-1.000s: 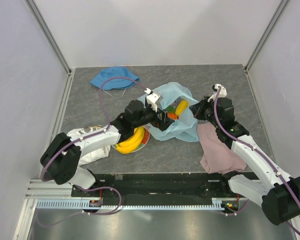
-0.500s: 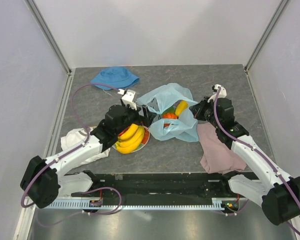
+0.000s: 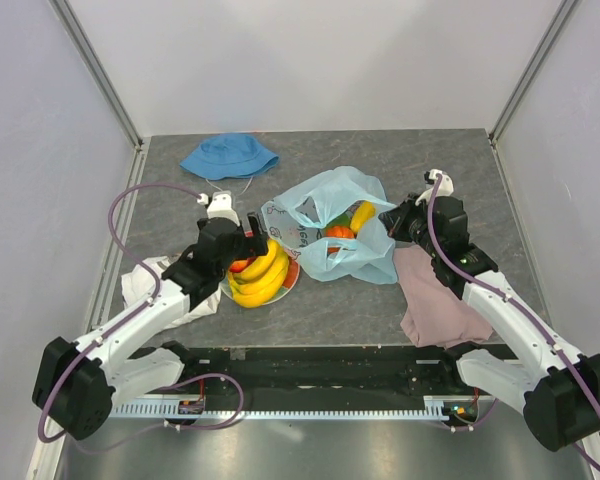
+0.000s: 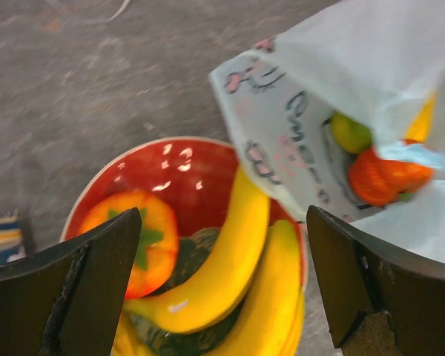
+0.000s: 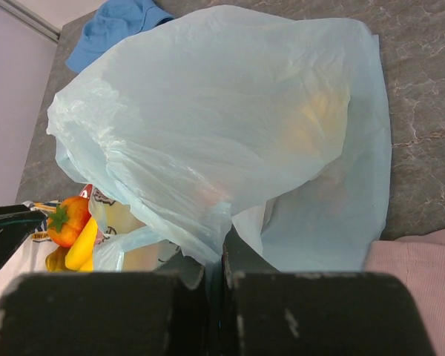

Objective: Place the fruits into the plastic bag

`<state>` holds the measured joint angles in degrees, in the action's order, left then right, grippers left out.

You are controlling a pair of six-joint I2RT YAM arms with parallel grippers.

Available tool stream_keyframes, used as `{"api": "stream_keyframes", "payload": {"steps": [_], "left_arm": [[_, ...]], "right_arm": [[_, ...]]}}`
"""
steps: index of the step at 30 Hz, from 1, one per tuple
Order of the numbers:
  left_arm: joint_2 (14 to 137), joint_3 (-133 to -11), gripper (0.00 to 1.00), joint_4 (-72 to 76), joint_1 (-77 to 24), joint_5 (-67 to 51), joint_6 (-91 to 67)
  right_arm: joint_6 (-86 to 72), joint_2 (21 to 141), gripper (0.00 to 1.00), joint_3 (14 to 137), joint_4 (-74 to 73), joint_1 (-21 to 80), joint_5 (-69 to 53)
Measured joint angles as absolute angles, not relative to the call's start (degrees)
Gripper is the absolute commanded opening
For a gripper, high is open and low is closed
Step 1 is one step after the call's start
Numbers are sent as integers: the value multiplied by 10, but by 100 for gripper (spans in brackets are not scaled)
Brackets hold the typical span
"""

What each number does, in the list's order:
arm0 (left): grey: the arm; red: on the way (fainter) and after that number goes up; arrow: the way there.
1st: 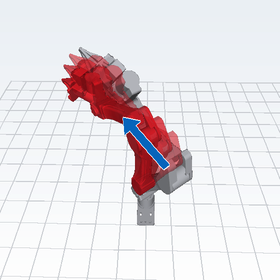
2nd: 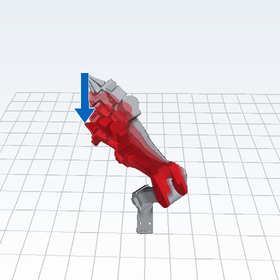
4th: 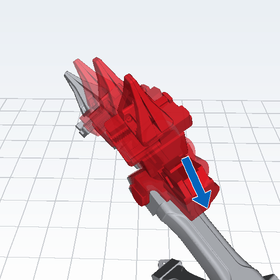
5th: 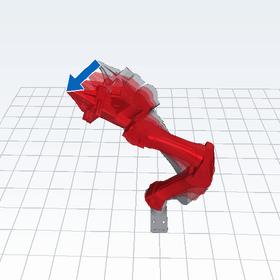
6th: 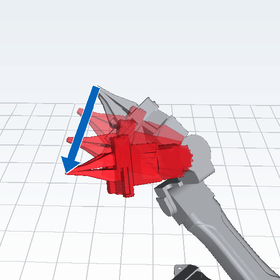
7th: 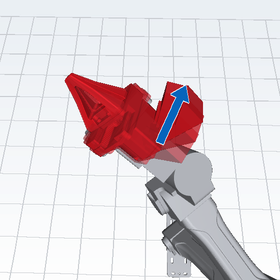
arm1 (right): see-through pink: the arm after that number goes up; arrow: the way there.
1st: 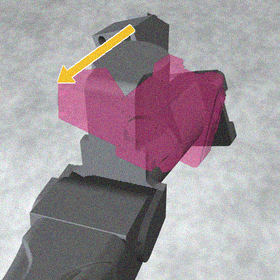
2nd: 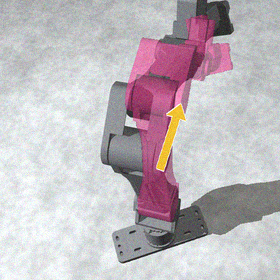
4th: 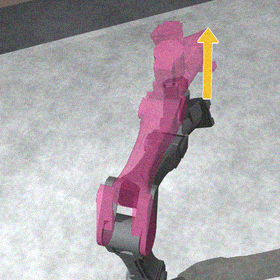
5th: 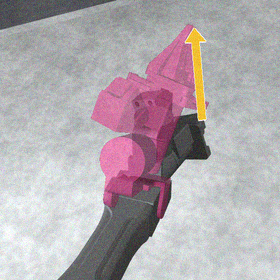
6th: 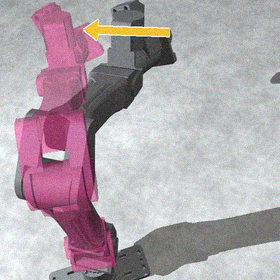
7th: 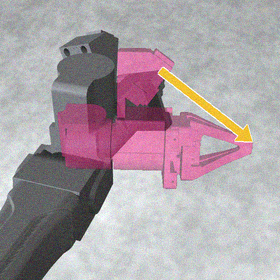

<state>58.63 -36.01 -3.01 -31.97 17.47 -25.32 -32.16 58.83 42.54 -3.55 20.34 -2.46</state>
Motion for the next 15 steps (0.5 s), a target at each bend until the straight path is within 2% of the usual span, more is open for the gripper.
{"api": "stream_keyframes", "payload": {"steps": [7, 15], "left_arm": [[618, -386, 99, -133, -318, 248, -305], [611, -385, 99, -162, -317, 293, -333]], "right_arm": [[-321, 581, 0, 422, -36, 203, -17], [-321, 581, 0, 420, -36, 203, -16]]}}
